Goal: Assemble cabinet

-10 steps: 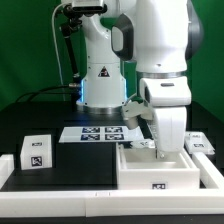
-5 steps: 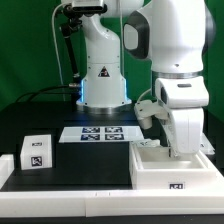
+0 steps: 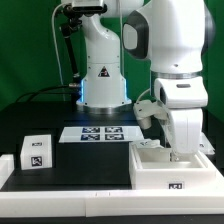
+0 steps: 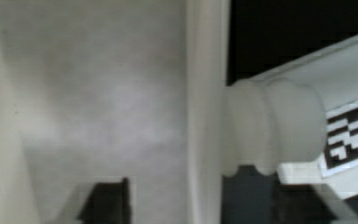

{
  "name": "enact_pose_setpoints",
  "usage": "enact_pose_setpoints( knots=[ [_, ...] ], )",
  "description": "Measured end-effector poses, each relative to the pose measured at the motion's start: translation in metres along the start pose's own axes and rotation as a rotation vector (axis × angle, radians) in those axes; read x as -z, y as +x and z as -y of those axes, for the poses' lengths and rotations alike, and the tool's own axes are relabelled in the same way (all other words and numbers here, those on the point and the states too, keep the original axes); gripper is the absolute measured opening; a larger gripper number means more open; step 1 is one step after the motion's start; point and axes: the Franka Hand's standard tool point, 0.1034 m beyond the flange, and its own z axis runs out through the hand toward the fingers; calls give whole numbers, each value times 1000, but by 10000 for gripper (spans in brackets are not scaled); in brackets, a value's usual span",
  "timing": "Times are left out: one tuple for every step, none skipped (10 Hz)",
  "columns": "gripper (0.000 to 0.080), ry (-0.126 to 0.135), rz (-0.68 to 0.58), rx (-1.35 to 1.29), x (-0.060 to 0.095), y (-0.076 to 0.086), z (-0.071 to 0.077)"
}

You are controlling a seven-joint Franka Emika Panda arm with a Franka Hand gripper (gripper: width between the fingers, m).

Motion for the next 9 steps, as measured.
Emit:
enact_pose_setpoints(
  knots=[
    [549, -8, 1, 2, 5, 0, 2],
    [549, -11, 3, -5, 11, 2, 6],
    [722, -14, 5, -18, 17, 5, 13],
    [775, -17, 5, -29, 24, 10, 22],
    [775, -20, 4, -51, 30, 19, 32],
    [795, -24, 1, -63, 34, 30, 44],
    [798, -27, -4, -69, 35, 42, 56],
    [798, -36, -18, -94, 34, 56, 67],
    [797, -41, -30, -102, 31, 68, 77]
  ],
)
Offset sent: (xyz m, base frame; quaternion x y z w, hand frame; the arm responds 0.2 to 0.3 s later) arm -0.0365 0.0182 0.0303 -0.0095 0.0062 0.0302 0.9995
